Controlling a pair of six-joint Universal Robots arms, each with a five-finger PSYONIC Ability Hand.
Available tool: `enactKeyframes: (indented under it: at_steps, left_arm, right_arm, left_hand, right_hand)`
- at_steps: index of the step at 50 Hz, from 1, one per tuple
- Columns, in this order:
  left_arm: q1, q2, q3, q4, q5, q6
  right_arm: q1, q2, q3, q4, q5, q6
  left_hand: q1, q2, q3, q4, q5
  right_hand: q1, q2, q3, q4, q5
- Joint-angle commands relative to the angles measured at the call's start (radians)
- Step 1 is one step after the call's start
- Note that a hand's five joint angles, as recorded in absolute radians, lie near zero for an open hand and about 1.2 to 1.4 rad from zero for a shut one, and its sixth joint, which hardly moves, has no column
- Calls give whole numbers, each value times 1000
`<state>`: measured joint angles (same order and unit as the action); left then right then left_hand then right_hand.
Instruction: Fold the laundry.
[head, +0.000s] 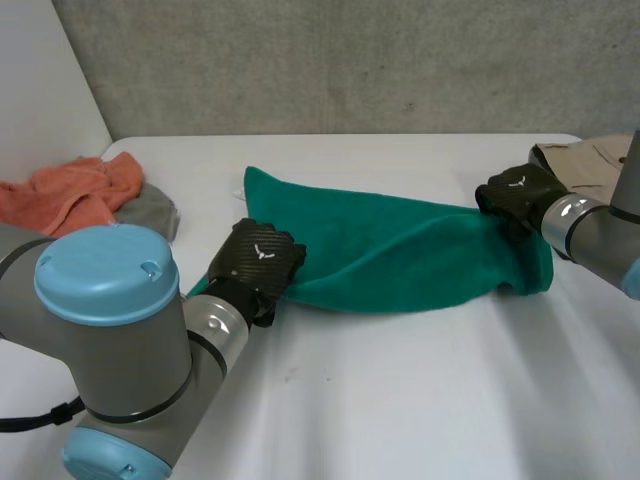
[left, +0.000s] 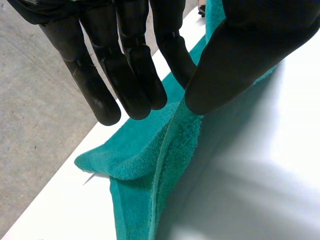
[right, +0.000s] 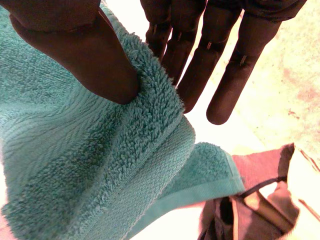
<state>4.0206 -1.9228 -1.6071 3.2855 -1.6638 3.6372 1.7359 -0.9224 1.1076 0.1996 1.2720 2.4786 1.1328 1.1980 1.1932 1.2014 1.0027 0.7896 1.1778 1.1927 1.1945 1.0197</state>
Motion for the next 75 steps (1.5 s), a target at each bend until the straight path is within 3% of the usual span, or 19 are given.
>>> enactKeyframes:
  at_steps: [1,2,5,6,7,14,19,29,33,41,66,75]
  left_arm:
    - [9,-18,-27,16,7,-3]
    - [11,-21,-30,22,9,-3]
    - [12,-48,-34,65,13,-8]
    - [11,-67,-34,83,16,-6]
    - [11,-77,-33,89,19,-6]
    - [83,-49,-34,95,62,-11]
    - [170,7,-85,89,139,-6]
    - [379,-4,-165,86,383,3]
    - [396,-39,-166,83,449,8]
    - [391,-105,-131,88,458,8]
    - [351,-304,62,83,454,8]
    - [322,-346,130,83,452,8]
  right_arm:
    - [-16,-151,150,32,9,-4]
    - [-35,-230,206,44,9,-6]
    - [-82,-332,299,64,6,-10]
    - [-107,-386,354,73,0,-17]
    - [-119,-404,383,78,-6,-23]
    - [-213,-478,599,12,-55,-99]
    - [-230,-478,635,-68,-72,-73]
    - [-286,-441,637,-163,-74,71]
    - [-291,-400,635,-186,-69,82]
    - [-288,-377,637,-203,-69,83]
    - [-288,-352,650,-207,-75,74]
    - [-288,-352,655,-207,-75,69]
  left_hand:
    - [263,198,203,195,219]
    - [263,198,203,195,219]
    - [-84,-150,-145,-153,-129]
    - [-376,-441,-437,-445,-421]
    - [-495,-561,-556,-564,-540]
    - [-761,-826,-821,-829,-805]
    - [-764,-829,-824,-832,-808]
    - [-743,-808,-804,-812,-788]
    - [-720,-785,-780,-788,-764]
    - [-482,-547,-542,-551,-526]
    - [-394,-459,-454,-462,-438]
    - [-215,-280,-275,-283,-259]
  right_hand:
    - [607,218,204,202,202]
    - [607,218,204,202,202]
    - [607,218,204,202,202]
    - [607,218,204,202,202]
    - [607,218,204,202,202]
    - [607,218,204,202,202]
    - [607,218,204,202,202]
    - [607,218,204,202,202]
    - [607,218,204,202,202]
    - [607,218,204,202,202]
    - [607,218,204,202,202]
    - [607,218,204,202,202]
